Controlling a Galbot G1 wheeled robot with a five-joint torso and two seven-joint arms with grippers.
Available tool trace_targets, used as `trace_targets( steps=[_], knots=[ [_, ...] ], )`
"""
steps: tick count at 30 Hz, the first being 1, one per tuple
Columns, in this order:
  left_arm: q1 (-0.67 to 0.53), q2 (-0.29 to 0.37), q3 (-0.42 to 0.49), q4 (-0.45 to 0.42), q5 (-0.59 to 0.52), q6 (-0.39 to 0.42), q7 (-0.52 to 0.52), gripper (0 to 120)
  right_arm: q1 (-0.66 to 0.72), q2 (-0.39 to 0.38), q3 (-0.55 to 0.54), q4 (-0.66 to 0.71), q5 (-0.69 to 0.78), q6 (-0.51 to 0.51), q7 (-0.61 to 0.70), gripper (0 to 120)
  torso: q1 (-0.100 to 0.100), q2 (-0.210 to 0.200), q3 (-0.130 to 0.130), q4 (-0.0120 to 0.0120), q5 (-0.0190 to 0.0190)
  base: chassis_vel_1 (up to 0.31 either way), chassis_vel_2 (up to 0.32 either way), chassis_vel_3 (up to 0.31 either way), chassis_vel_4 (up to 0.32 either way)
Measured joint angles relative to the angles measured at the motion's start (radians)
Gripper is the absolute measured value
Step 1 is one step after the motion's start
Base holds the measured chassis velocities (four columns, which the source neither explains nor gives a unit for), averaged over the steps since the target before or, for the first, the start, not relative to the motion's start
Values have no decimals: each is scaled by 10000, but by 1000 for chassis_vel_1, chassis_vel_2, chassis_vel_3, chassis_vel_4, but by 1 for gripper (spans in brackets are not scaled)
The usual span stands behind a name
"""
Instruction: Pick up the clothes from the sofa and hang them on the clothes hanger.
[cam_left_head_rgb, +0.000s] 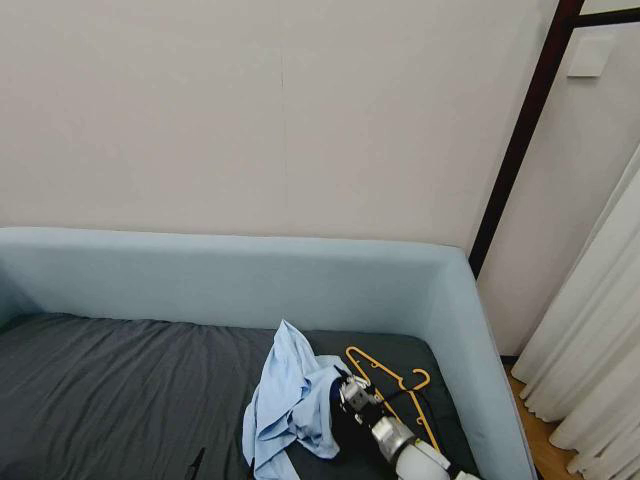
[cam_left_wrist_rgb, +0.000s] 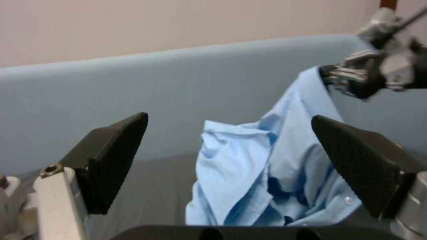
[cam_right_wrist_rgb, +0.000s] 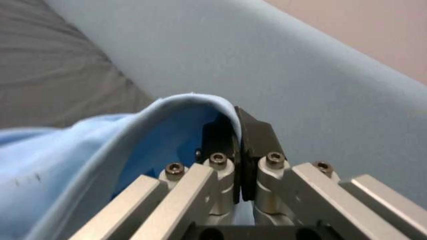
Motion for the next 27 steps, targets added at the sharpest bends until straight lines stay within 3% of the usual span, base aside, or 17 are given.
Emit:
trace_targets(
  steps=[2,6,10,16,18,19,24,25,27],
  knots=[
    [-115,207,143,-96,-224,2,139,97,514,179,-401,162,588,-527,399,0,0,1,-1,-5,-4,0,0,0,0],
    [-248,450,340,-239,-529,6,248,96,1411,697,-1208,153,1342,-1146,816,0,0,0,0,9,1,0,0,0,0],
    [-598,705,746,-328,-570,343,-78,96,1758,867,-1577,253,1776,-1540,1028,0,0,0,0,-1,0,0,0,0,0],
    [-1056,867,1449,-658,-855,1503,-1049,94,2182,1055,-2026,285,2250,-1839,1236,0,0,0,0,-1,0,0,0,0,0],
    [-1347,1273,1838,-843,-1186,2362,-1472,94,2386,1175,-2192,206,2356,-1880,1292,0,0,0,0,3,0,0,0,0,0],
    [-1347,1273,1838,-843,-1186,2362,-1472,94,2386,1175,-2192,206,2356,-1880,1292,0,0,0,0,3,0,0,0,0,0],
    [-2417,2510,2644,-1317,-2837,3863,-2226,94,2454,1268,-2220,185,2510,-2058,1455,0,0,0,-1,-4,1,0,0,0,0],
    [-2417,2510,2644,-1317,-2837,3863,-2226,94,2454,1268,-2220,185,2510,-2058,1455,0,0,0,-1,-4,1,0,0,0,0],
    [-2909,3155,2718,-1612,-3696,4316,-2283,94,2456,1310,-2197,118,2554,-2088,1510,0,1,0,0,-3,2,0,0,0,0]
  ],
)
